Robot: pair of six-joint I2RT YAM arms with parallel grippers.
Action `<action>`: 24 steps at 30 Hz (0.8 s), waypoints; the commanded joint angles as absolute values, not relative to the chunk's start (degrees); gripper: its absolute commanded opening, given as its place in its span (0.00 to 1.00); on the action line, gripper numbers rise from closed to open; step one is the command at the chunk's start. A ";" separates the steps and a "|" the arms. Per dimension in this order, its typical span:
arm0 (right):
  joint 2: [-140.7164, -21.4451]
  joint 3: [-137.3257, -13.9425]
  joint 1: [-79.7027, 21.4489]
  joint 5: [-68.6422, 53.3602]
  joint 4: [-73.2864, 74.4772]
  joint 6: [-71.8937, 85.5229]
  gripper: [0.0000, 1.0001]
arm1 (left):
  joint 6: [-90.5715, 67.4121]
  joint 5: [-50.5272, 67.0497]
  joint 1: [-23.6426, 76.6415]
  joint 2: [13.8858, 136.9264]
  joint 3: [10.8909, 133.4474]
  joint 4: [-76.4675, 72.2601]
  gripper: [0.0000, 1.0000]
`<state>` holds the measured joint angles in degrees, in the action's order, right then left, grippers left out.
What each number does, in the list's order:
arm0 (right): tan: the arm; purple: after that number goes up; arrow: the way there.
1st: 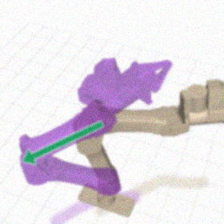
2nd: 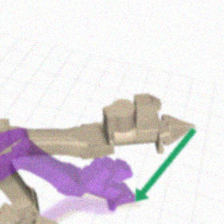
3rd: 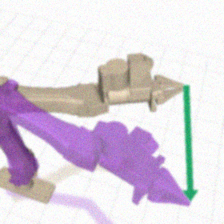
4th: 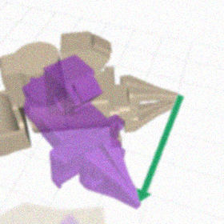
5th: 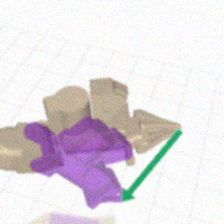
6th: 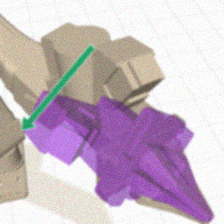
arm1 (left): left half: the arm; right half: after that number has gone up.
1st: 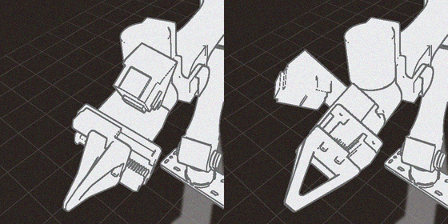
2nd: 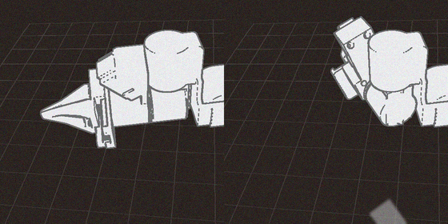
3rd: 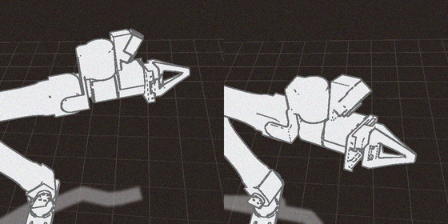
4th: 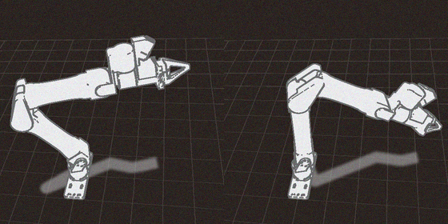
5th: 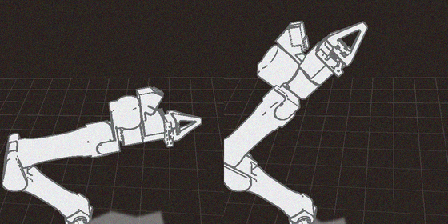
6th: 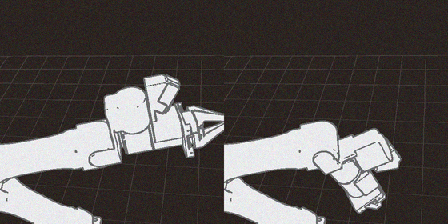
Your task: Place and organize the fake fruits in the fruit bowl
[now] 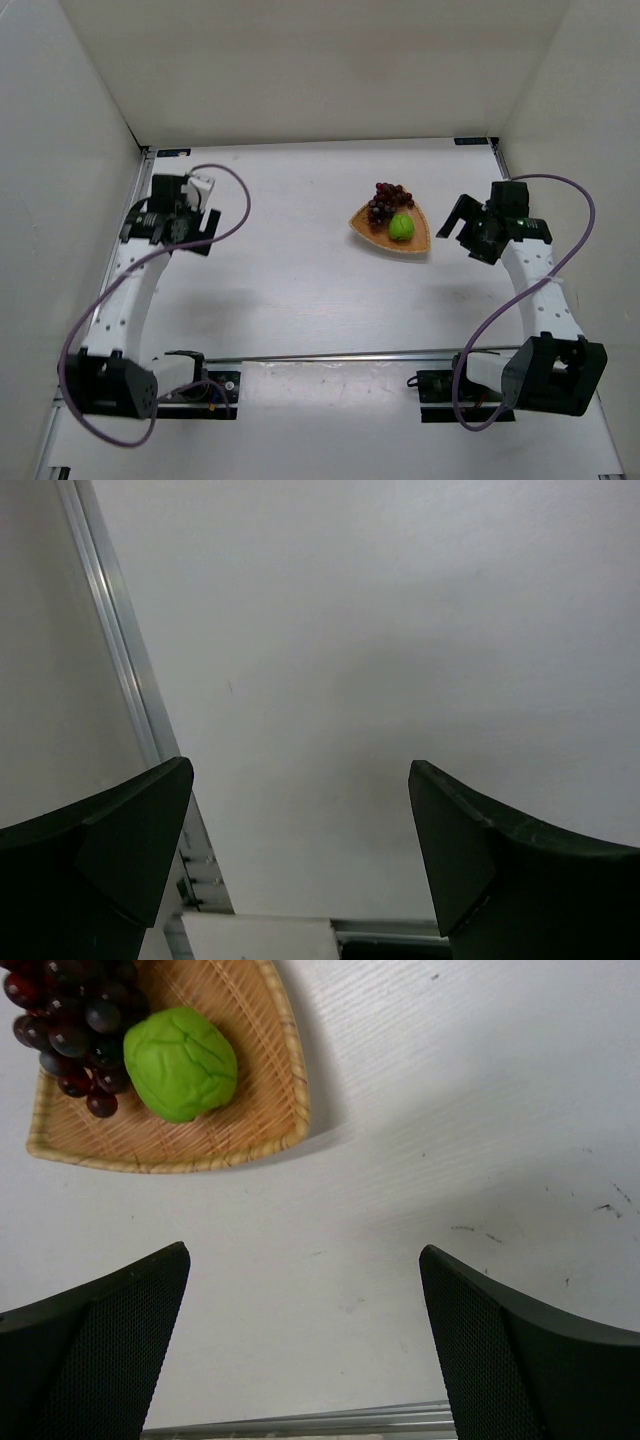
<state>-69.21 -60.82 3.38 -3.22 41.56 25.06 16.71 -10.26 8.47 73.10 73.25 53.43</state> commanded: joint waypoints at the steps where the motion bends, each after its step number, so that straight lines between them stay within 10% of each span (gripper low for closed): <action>1: -66.71 -58.28 3.60 -3.25 39.64 24.96 1.00 | 16.08 -6.06 4.49 60.49 64.53 58.18 1.00; 9: -65.57 -56.95 3.60 -2.72 38.06 27.86 1.00 | 13.89 -13.36 1.85 41.06 53.18 55.55 1.00; 24: -64.51 -55.72 3.60 -4.31 37.53 30.15 1.00 | 11.34 -8.35 -1.23 40.34 50.45 56.69 1.00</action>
